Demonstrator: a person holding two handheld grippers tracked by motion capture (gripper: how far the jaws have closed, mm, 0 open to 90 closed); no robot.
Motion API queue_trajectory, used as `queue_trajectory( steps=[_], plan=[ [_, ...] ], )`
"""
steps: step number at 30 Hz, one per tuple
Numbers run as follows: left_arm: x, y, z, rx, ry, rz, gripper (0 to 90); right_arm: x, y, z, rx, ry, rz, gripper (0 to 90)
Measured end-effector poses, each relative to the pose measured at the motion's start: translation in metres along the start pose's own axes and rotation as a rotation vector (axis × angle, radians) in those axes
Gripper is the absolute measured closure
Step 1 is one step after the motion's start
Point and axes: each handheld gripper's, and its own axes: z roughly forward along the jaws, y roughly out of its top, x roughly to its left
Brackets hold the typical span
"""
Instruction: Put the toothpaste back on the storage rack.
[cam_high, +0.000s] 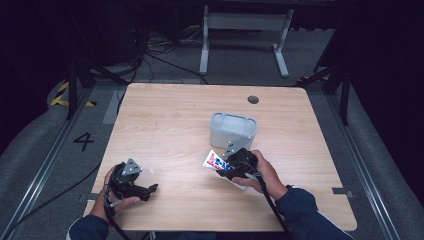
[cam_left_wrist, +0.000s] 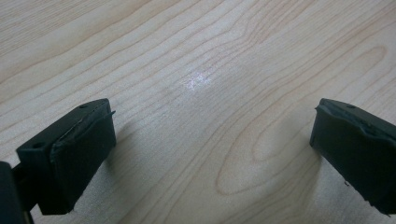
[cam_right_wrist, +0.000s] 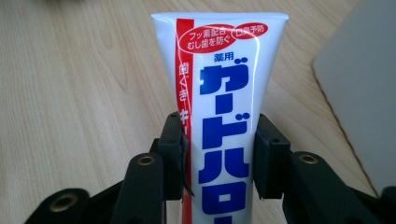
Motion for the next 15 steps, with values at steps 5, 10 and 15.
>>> queue_trajectory(
  steps=[5,10,15],
  plan=[
    [-0.001,0.0,0.0,0.001,-0.004,-0.01,0.7,-0.004,0.0,-0.009,-0.07,-0.028,0.027,63.1],
    [-0.001,0.0,0.0,0.001,-0.004,-0.01,0.7,-0.007,-0.001,-0.019,-0.133,-0.056,0.037,63.2],
    [-0.001,0.0,0.0,0.001,-0.005,-0.011,0.7,-0.003,0.0,-0.033,-0.206,-0.076,0.01,63.3]
  ],
)
